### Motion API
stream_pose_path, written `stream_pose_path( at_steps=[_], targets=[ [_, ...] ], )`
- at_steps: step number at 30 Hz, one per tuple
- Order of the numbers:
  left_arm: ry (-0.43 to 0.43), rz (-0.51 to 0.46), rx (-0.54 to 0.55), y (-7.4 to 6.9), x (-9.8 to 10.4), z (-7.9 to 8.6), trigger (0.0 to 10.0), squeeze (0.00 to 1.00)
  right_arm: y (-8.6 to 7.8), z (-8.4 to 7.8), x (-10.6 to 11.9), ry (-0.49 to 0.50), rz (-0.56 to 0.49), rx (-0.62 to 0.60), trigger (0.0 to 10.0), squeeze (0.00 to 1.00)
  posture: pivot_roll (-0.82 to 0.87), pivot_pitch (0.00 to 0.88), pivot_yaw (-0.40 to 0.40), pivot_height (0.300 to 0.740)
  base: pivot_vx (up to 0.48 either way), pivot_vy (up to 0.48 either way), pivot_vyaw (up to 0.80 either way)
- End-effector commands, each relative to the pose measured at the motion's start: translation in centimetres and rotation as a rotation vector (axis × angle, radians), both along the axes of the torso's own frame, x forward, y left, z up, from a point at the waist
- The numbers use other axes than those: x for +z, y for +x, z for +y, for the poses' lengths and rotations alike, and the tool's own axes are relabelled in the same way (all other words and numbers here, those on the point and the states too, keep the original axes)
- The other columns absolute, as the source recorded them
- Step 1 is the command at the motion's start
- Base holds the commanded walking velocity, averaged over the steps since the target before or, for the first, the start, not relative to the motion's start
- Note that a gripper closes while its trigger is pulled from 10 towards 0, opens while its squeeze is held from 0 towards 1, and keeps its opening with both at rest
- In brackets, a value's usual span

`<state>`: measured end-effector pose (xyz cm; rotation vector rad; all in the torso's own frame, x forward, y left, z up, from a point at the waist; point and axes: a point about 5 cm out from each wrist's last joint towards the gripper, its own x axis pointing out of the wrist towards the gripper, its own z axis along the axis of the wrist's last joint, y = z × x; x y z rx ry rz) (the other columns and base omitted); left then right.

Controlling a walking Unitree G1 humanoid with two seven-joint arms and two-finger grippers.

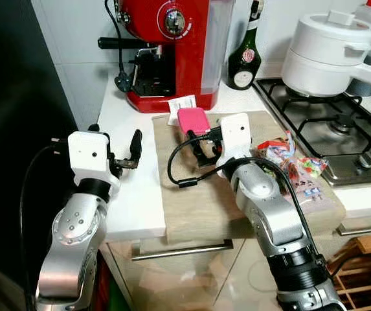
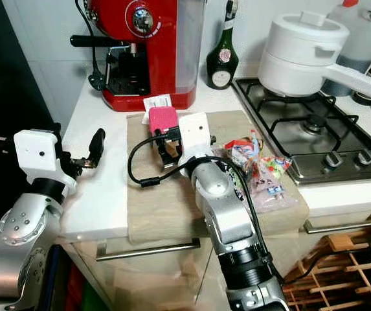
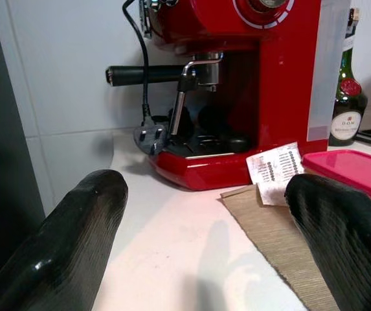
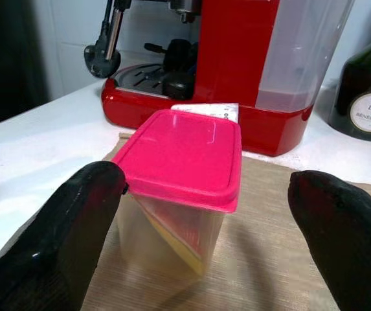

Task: Restocking fridge

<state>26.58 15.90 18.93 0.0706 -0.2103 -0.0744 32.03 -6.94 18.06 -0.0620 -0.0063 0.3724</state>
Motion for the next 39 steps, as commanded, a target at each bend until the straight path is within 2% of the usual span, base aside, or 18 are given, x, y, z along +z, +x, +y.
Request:
stream_pose_path(
  at_steps=[1, 5, 10, 13, 18, 30, 39],
  targets=[
    [0.001, 0.007, -0.001, -0.1, 0.0, 0.0, 10.0, 0.0, -0.3, -0.5, 0.0, 0.011, 0.026, 0.008, 10.0, 0.0, -0.02, 0.0, 0.014, 0.74, 0.0, 0.0, 0.0],
    [-0.002, 0.008, 0.0, -0.2, -0.1, -0.1, 10.0, 0.0, -0.6, -0.7, 0.0, 0.03, 0.053, 0.018, 10.0, 0.0, -0.02, 0.0, 0.011, 0.74, 0.0, 0.0, 0.0],
    [-0.002, 0.008, -0.006, -0.1, -0.1, -0.1, 10.0, 0.0, -0.5, 0.1, -0.3, 0.075, 0.094, 0.033, 10.0, 0.0, -0.02, 0.0, 0.015, 0.74, 0.0, 0.0, 0.0],
    [0.0, 0.007, -0.009, -0.1, 0.0, -0.2, 10.0, 0.0, -0.6, 0.7, 0.2, 0.104, 0.092, 0.056, 10.0, 0.0, -0.02, 0.0, 0.015, 0.74, 0.0, 0.0, 0.0],
    [0.001, 0.007, -0.01, -0.1, 0.0, -0.2, 10.0, 0.0, -0.8, 0.9, 0.4, 0.125, 0.118, 0.076, 10.0, 0.0, -0.01, 0.0, 0.012, 0.74, 0.0, 0.0, 0.0],
    [-0.002, 0.012, -0.009, -0.1, -0.1, -0.2, 10.0, 0.0, -0.6, 1.0, 0.4, 0.079, 0.11, 0.064, 10.0, 0.0, -0.02, 0.0, 0.015, 0.74, 0.0, 0.0, 0.0],
    [-0.007, 0.016, -0.003, -0.1, -0.1, -0.1, 10.0, 0.0, 0.5, 0.9, 0.2, 0.081, 0.122, 0.046, 10.0, 0.0, -0.01, 0.0, 0.015, 0.74, 0.0, 0.0, 0.0]
  ],
)
